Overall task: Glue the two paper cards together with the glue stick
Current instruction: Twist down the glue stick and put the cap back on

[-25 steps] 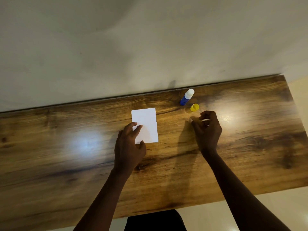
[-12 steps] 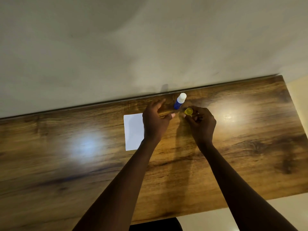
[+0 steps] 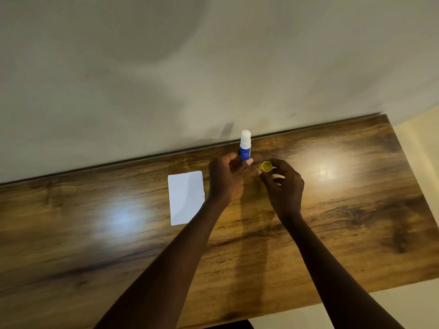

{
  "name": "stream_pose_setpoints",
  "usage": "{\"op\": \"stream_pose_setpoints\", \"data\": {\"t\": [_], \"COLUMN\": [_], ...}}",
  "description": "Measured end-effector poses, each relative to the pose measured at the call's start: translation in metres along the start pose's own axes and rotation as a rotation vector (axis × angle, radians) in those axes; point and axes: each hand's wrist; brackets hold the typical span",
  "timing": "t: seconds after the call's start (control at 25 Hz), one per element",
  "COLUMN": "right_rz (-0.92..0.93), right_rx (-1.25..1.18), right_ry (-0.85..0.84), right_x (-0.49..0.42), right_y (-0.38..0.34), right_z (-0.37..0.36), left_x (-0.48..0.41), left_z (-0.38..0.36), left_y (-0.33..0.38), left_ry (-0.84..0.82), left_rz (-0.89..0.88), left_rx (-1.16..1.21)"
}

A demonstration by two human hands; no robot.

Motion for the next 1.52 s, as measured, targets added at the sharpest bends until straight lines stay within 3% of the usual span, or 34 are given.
{"op": "stream_pose_setpoints", "data": {"t": [0.16, 0.32, 0.44, 0.6, 1.04, 1.32, 1.52], "right_rz": [0.016, -0.038, 0.026, 0.113, 0.024, 0.035, -0.007], "right_rx": [-0.052, -0.403, -0.565, -0.608, -0.891, -0.981, -0.984], "right_ry": [-0.053, -0.156, -0.23, -0.329, -0.616, -0.782, -0.752], "right_x": [0.003, 0.019, 0.036, 0.048, 0.097, 0.128, 0.138], "right_y": [-0.028, -0.083, -0.137, -0.215, -0.439, -0.482, -0.487], "right_z": [0.009, 0.02, 0.034, 0.061, 0.129, 0.139, 0.133], "left_x": [0.016, 0.043, 0.067, 0.095, 0.173, 0.203, 0.206], "left_z": [0.025, 0.06, 0.091, 0.139, 0.278, 0.311, 0.323], "left_y": [0.008, 0.041, 0.083, 0.152, 0.329, 0.356, 0.358], "left_ry": [-0.043, -0.012, -0.014, -0.002, 0.001, -0.025, 0.094], "left_rz": [-0.035, -0.039, -0.082, -0.17, -0.418, -0.443, -0.452], "left_rx": [-0.017, 0.123, 0.245, 0.331, 0.406, 0.484, 0.533]}}
Point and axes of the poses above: each hand's wrist, its own x-axis away from the middle knuckle, its own z-axis out of the back of the hand, y = z × x, and after that the axes turned 3 degrees about -y, right-handed
